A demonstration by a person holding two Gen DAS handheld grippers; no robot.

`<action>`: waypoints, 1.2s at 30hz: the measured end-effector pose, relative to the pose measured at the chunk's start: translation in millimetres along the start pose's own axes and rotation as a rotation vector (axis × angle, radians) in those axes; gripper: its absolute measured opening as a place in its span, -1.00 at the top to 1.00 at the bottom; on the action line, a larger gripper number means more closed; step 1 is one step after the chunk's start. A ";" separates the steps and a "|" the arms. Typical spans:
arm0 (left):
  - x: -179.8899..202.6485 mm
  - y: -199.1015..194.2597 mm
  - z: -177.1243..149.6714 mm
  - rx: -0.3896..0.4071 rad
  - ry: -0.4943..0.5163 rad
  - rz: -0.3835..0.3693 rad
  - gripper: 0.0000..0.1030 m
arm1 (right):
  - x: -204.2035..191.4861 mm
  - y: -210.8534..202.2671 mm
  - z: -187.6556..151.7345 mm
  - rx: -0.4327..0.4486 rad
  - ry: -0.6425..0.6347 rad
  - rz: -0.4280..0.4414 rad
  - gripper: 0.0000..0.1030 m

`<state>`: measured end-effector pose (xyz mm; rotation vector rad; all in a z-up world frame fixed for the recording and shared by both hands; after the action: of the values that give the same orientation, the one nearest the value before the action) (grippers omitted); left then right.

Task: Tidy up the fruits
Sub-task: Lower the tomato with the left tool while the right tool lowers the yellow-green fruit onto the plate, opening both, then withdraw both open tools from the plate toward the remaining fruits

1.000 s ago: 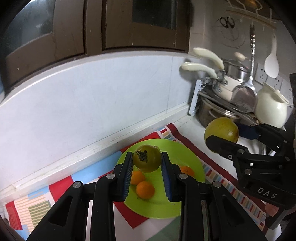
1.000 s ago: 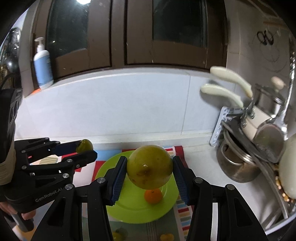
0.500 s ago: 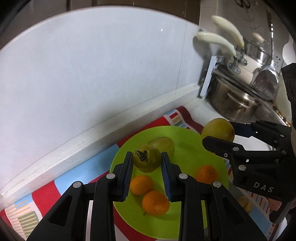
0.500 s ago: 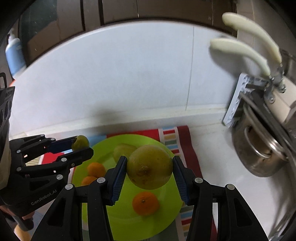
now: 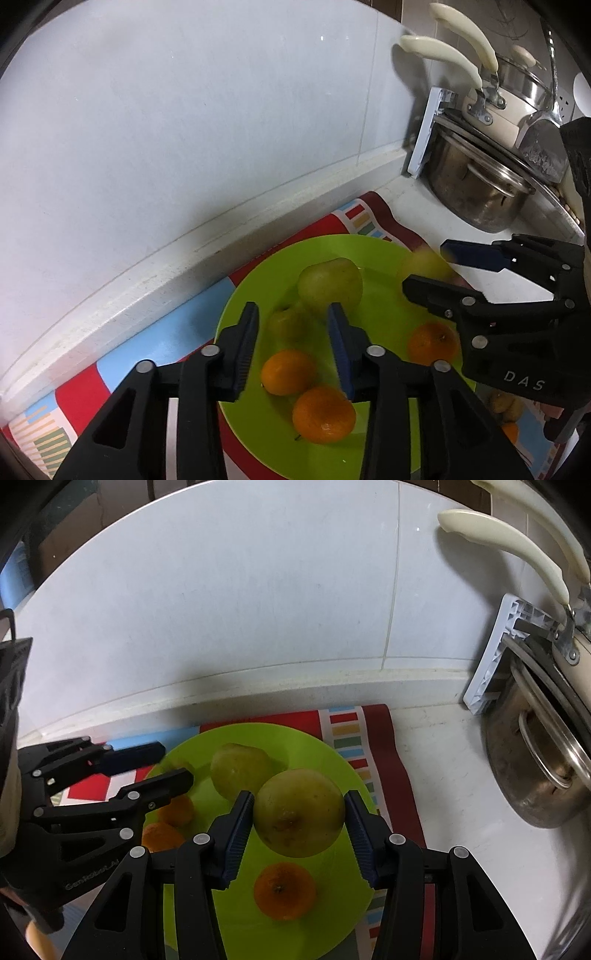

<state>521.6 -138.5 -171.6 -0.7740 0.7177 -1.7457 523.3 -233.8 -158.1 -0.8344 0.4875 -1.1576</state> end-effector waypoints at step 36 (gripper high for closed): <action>28.2 -191.9 -41.4 0.279 -0.013 -0.013 -0.61 | -23.6 -202.6 -54.8 0.292 0.053 -0.221 -0.33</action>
<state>373.0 -109.0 -43.6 -0.5987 0.4479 -1.8026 354.3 -261.9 -34.5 -0.6146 0.2638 -1.4184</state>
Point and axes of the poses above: each gripper's, at about its wrist camera, not at the fingertips, and y roughly the way its jaws point, x to its right, z to its top, the point moved 10 cm from there along y, roughly the way its jaws point, and after that the axes turned 11 degrees about -y, right-handed, at the moved point
